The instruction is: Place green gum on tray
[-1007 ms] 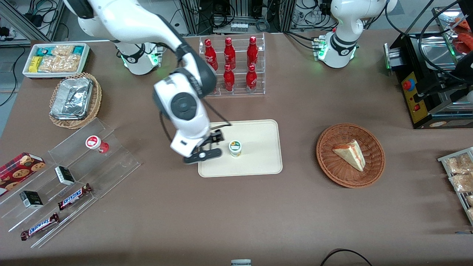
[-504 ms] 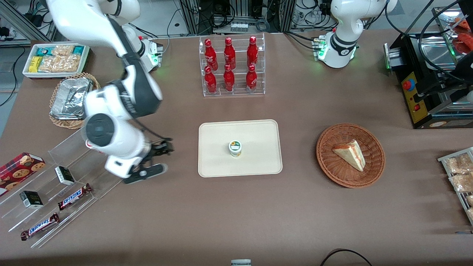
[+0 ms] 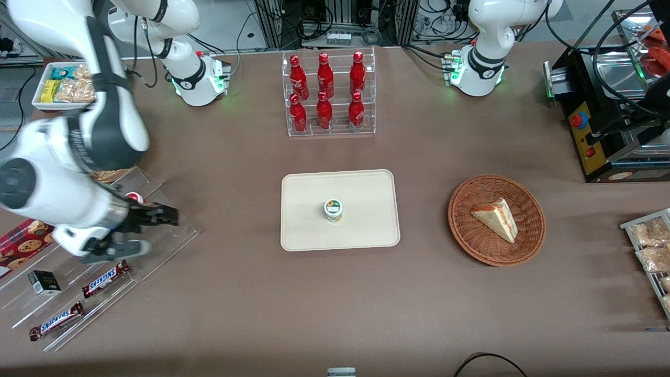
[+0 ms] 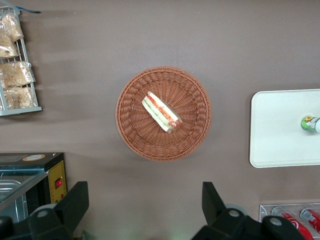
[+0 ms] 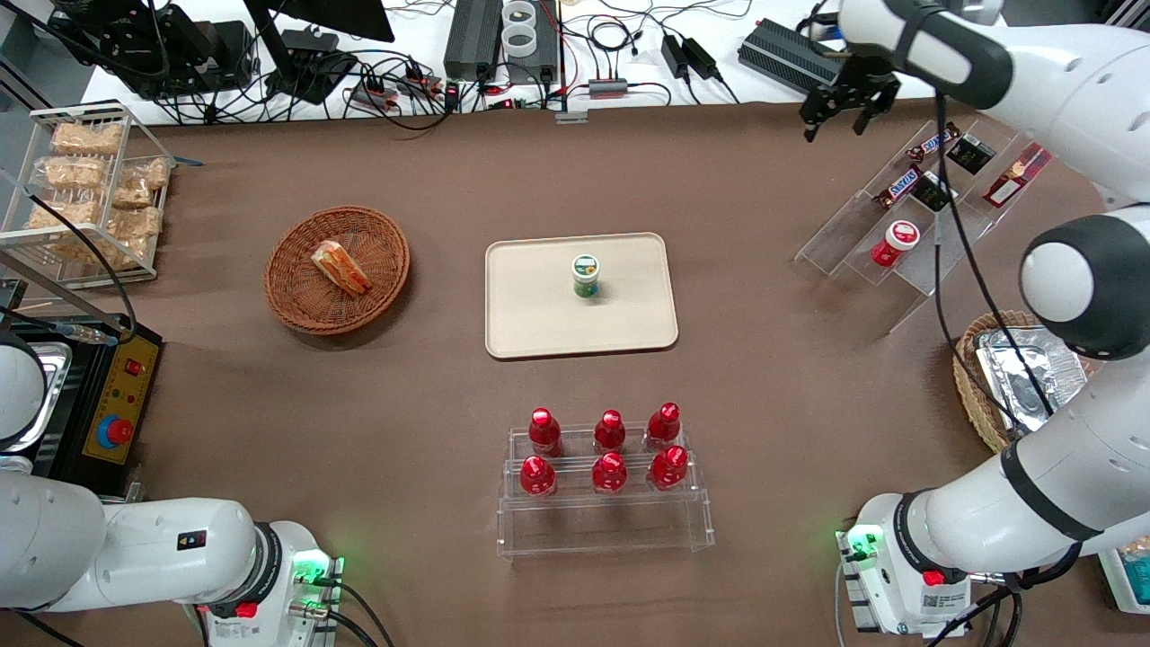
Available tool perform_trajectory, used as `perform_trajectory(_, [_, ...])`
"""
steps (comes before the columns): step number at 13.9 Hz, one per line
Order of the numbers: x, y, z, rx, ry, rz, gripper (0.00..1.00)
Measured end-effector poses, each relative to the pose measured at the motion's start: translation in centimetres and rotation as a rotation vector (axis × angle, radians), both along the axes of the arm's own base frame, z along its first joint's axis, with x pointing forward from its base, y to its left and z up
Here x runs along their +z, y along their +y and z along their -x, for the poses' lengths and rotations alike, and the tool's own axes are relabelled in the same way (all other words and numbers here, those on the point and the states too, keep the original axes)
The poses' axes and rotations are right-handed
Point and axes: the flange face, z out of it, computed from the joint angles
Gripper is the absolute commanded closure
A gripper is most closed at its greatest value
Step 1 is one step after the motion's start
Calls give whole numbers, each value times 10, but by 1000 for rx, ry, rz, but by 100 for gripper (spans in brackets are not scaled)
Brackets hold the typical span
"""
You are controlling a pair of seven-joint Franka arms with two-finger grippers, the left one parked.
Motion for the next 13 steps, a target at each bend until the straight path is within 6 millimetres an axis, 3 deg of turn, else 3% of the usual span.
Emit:
perform_trajectory(2, [17,-29,9,-6,-17,-13,0])
perform_trajectory(5, [44,-48,29,-26,-3,-22,0])
perform_trajectory(10, [82,-60,66,-93,79,-1,0])
perform_trajectory(13, [88,-48,72,-150,92,13,0])
